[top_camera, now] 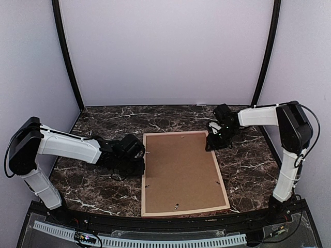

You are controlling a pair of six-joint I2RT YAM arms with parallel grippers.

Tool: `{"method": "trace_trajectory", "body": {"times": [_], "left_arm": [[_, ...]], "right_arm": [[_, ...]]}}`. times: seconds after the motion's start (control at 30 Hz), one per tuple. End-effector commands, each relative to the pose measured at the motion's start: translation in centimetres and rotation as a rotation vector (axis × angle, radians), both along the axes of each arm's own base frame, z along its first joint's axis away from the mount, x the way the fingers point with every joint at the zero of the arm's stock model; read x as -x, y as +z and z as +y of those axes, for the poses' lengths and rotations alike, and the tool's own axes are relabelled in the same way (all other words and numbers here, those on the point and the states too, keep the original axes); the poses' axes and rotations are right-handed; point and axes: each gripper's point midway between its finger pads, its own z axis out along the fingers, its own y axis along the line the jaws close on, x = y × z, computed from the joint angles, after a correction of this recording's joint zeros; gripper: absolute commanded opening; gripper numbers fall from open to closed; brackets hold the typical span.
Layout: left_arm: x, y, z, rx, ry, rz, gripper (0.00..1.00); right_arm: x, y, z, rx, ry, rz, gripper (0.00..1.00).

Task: Put the photo into the frame
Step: Press the fastener onto the backboard.

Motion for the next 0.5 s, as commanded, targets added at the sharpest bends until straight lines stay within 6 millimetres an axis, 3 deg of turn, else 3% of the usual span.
{"method": "trace_trajectory", "body": {"times": [0.0,0.27,0.47], "left_arm": [[0.4,-0.1,-0.1,-0.022,-0.022,0.015,0.03],[0.1,0.3,-0.4,-0.022,-0.023,0.007,0.04],[-0.1,0.3,-0.5,-0.018,-0.022,0.003,0.03]], "right_arm": [[0.1,1.6,0.0,-0.049,-0.032,-0.019,0.5],[2.2,2.4,-1.9,-0.019,-0.11,-0.025,0.57],[6.4,3.2,-2.9,-0.007,-0.131,-0.021,0.62]]}}
